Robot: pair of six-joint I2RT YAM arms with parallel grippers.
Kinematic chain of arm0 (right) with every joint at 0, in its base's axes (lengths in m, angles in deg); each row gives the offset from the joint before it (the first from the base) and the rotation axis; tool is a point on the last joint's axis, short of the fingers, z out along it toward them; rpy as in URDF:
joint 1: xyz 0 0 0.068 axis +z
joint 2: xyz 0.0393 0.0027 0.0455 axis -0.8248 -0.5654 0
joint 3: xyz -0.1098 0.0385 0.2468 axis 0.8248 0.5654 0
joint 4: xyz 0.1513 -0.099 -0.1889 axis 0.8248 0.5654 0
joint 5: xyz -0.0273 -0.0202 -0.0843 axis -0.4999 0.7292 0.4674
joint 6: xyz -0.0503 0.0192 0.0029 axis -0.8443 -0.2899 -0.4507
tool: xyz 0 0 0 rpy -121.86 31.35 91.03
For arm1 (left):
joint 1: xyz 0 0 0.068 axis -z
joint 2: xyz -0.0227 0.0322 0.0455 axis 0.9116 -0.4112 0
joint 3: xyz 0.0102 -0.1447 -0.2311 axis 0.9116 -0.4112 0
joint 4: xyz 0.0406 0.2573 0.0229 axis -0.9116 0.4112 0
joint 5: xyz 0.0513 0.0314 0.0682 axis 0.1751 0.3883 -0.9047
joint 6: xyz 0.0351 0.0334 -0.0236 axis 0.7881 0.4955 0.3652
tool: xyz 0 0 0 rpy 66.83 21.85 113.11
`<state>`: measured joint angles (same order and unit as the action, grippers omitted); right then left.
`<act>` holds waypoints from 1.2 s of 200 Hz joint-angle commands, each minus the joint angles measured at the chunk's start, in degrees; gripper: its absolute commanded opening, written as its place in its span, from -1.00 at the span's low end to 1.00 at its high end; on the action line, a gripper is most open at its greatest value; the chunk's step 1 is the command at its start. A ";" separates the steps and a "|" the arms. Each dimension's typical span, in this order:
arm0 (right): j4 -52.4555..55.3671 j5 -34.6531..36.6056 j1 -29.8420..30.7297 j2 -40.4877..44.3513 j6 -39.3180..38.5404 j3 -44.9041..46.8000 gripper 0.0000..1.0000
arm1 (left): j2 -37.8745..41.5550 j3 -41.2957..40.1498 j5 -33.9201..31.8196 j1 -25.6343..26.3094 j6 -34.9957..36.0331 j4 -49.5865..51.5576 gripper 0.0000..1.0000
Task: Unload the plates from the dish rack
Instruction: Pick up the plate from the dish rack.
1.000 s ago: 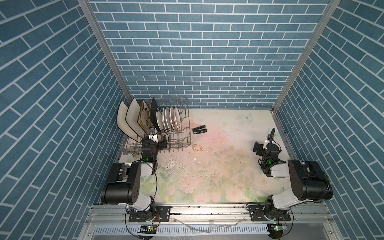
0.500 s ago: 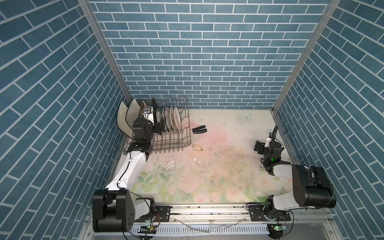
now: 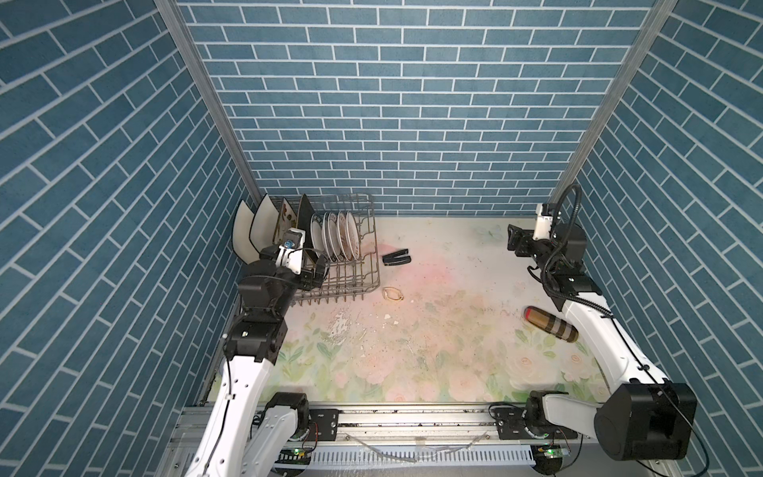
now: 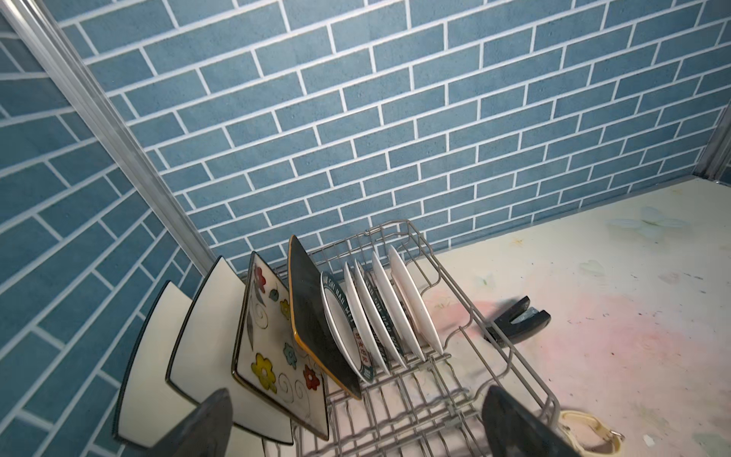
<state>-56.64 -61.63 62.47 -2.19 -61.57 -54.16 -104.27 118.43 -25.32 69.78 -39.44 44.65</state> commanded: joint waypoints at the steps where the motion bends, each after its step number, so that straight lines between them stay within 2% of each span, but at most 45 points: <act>1: 13.84 2.87 4.95 -3.41 -4.55 -10.78 0.65 | 6.00 -2.66 0.72 0.19 -0.82 10.23 0.99; 12: 16.20 4.03 7.32 -5.50 -4.83 -15.42 0.65 | 10.01 -3.91 0.47 1.03 -1.52 13.39 0.99; 37: 20.03 3.69 13.07 -10.67 -5.08 -24.63 0.58 | 14.70 -5.49 -1.48 4.21 3.48 22.21 0.99; 56: 23.18 3.27 18.87 -16.61 -5.17 -32.34 0.57 | 18.86 -7.13 -4.78 4.43 4.68 24.59 0.99; 80: 27.72 4.42 26.69 -26.08 -5.91 -44.04 0.56 | 23.86 -9.55 -5.33 4.39 9.07 27.68 0.99; 98: 30.39 4.02 30.87 -33.49 -4.71 -52.75 0.54 | 25.12 -9.41 -4.02 4.53 10.20 29.92 0.99; 110: 31.20 3.34 33.10 -38.24 -3.23 -57.83 0.53 | 24.08 -8.37 -5.31 7.19 11.30 31.93 0.99; 136: 31.63 2.24 36.08 -47.34 0.82 -66.83 0.47 | 25.14 -8.63 -6.57 10.62 12.71 33.61 0.99; 166: 32.48 0.80 38.36 -56.96 5.00 -75.62 0.44 | 27.84 -10.92 -7.09 12.17 12.00 33.57 0.99; 197: 31.46 -0.25 39.62 -63.05 8.16 -80.03 0.39 | 29.75 -11.34 -10.30 15.10 11.43 32.88 0.99; 240: 27.35 -2.28 40.04 -66.88 11.45 -80.32 0.36 | 31.64 -11.84 -14.92 18.25 11.16 31.76 0.99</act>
<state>-26.69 -62.16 102.18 -67.87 -53.88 -131.23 -73.74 107.35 -36.73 86.61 -28.14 76.84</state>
